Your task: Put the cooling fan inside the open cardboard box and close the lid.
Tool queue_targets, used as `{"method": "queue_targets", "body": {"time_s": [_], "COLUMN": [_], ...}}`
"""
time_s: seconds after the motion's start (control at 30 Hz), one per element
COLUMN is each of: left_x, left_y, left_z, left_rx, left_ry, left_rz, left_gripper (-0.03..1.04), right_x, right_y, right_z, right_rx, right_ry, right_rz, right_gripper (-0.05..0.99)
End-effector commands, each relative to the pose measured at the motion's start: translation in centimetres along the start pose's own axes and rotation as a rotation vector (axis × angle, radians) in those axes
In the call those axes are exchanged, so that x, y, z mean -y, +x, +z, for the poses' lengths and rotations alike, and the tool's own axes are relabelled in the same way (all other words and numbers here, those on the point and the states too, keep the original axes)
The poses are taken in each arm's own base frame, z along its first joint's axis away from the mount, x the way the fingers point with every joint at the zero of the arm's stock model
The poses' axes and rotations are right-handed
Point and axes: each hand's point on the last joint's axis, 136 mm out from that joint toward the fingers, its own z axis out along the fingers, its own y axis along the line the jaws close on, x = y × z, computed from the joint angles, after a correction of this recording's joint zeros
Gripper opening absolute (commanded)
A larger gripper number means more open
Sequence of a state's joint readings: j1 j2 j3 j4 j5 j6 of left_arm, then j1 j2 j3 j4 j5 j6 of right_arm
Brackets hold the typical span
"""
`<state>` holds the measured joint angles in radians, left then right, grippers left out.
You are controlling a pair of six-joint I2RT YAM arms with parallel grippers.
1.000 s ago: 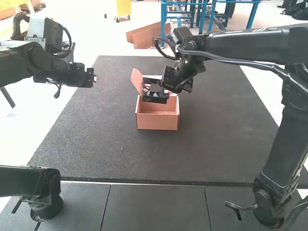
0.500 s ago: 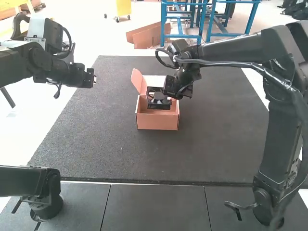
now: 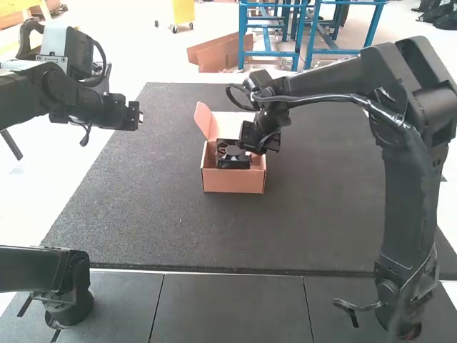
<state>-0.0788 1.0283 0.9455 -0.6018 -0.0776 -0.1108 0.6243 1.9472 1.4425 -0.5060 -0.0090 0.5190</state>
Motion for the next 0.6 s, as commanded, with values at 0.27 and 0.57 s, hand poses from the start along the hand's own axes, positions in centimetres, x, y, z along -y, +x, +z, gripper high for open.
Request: {"method": "queue_targets", "body": {"time_s": [0.27, 0.57], "left_x": [0.4, 0.4], "left_y": [-0.8, -0.8], "left_z": [-0.9, -0.9], "left_rx": [0.035, 0.034], "left_ry": [0.02, 0.02], "left_rz": [-0.012, -0.011], "left_gripper": [0.96, 0.96], "right_x": [-0.2, -2.0], "right_y": [-1.6, -3.6], "right_z": [0.7, 0.0], "right_rx": [0.037, 0.085], "right_ry": [0.0, -0.06], "right_rz": [0.006, 0.009], "right_gripper": [-0.01, 0.71]}}
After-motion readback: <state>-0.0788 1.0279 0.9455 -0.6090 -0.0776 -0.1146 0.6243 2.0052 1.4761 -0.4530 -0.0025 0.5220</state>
